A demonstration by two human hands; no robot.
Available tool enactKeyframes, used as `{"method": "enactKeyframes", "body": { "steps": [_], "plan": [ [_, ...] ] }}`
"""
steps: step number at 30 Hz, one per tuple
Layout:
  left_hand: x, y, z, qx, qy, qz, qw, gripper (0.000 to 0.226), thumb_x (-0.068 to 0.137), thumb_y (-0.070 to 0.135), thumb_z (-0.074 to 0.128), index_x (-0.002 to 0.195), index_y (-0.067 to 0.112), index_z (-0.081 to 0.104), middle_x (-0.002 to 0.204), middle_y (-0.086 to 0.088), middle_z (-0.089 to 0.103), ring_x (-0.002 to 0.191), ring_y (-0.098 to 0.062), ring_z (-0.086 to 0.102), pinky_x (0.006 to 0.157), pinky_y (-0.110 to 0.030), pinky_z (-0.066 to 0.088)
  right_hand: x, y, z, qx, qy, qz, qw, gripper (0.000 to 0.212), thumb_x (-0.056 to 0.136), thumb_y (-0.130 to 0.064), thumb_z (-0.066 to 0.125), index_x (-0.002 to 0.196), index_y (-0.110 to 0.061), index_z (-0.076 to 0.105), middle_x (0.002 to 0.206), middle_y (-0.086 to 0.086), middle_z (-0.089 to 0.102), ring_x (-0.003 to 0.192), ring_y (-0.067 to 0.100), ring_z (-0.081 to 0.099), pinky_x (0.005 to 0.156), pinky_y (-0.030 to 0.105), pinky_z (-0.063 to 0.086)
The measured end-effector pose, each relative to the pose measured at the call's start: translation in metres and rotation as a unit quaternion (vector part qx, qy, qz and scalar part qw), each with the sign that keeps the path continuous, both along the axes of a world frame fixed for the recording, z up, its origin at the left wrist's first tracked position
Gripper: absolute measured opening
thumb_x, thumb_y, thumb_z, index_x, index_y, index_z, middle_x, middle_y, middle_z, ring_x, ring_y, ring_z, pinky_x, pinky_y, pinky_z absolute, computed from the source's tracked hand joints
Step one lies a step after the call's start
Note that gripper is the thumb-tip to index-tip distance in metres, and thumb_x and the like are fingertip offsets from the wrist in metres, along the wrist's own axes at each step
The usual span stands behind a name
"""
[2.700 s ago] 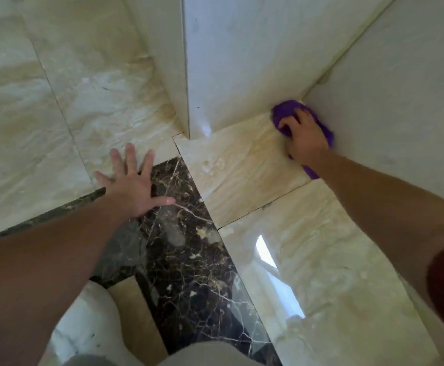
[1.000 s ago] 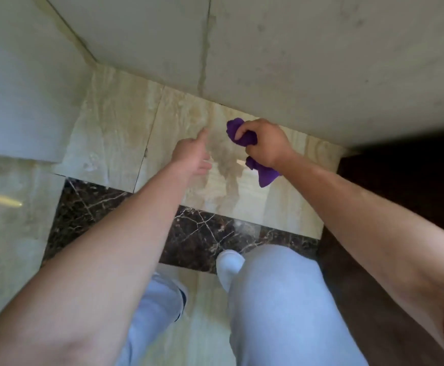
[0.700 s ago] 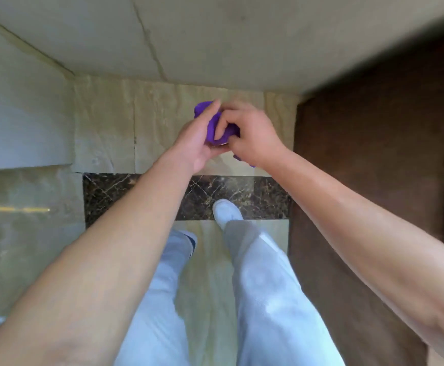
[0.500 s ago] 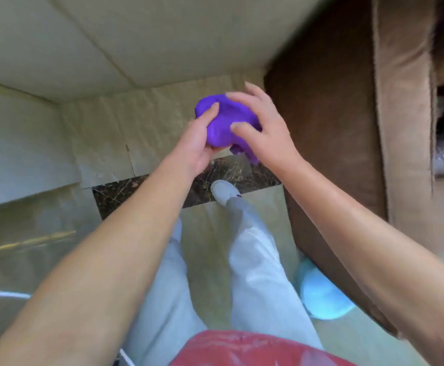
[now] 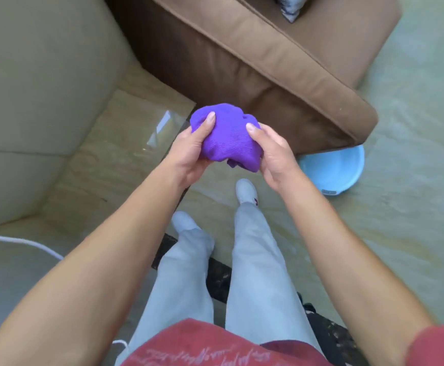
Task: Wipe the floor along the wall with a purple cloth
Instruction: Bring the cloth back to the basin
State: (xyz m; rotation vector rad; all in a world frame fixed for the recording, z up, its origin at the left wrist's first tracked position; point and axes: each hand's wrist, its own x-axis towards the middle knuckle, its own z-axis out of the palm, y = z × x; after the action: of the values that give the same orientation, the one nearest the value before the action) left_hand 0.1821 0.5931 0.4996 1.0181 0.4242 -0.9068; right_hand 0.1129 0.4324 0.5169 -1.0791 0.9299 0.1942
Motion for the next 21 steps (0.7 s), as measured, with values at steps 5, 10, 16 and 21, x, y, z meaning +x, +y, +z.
{"method": "enactKeyframes", "body": {
  "steps": [5,10,16,21],
  "plan": [
    [-0.062,-0.095,0.004,0.072,-0.008,-0.101,0.992,0.036,0.096,0.028,0.066,0.122,0.003,0.069,0.12,-0.015,0.073,0.1,-0.024,0.071,0.09,-0.045,0.058,-0.086,-0.082,0.008,-0.056,0.013,-0.109,0.992,0.03,0.087,0.002,0.067,0.115,-0.005,0.06,0.111,0.018,0.066,0.098,0.03,0.063,0.092,0.052,0.051],
    [-0.112,-0.177,-0.009,0.147,-0.056,-0.156,0.975,0.038,0.094,0.01,0.065,0.128,0.024,0.06,0.133,-0.016,0.065,0.104,-0.026,0.068,0.094,-0.052,0.056,-0.153,-0.163,-0.006,-0.034,0.01,-0.169,0.985,0.028,0.083,0.006,0.068,0.1,-0.015,0.06,0.108,0.015,0.065,0.097,0.03,0.062,0.093,0.057,0.049],
    [-0.179,-0.299,-0.027,0.16,-0.087,-0.235,0.955,0.054,0.09,-0.006,0.055,0.126,0.034,0.064,0.137,-0.009,0.064,0.125,-0.029,0.061,0.109,-0.049,0.048,-0.233,-0.272,-0.039,-0.008,0.024,-0.251,0.968,0.029,0.082,0.009,0.067,0.091,-0.016,0.057,0.091,0.007,0.067,0.081,0.023,0.064,0.084,0.044,0.05],
    [-0.221,-0.388,-0.045,0.121,0.005,-0.241,0.963,0.042,0.086,-0.006,0.059,0.107,0.026,0.075,0.125,-0.005,0.069,0.099,-0.019,0.064,0.069,-0.032,0.058,-0.276,-0.36,-0.06,-0.006,0.027,-0.257,0.966,0.041,0.084,0.004,0.07,0.116,-0.02,0.058,0.108,0.006,0.069,0.085,0.015,0.07,0.077,0.034,0.059]
  ]
}}
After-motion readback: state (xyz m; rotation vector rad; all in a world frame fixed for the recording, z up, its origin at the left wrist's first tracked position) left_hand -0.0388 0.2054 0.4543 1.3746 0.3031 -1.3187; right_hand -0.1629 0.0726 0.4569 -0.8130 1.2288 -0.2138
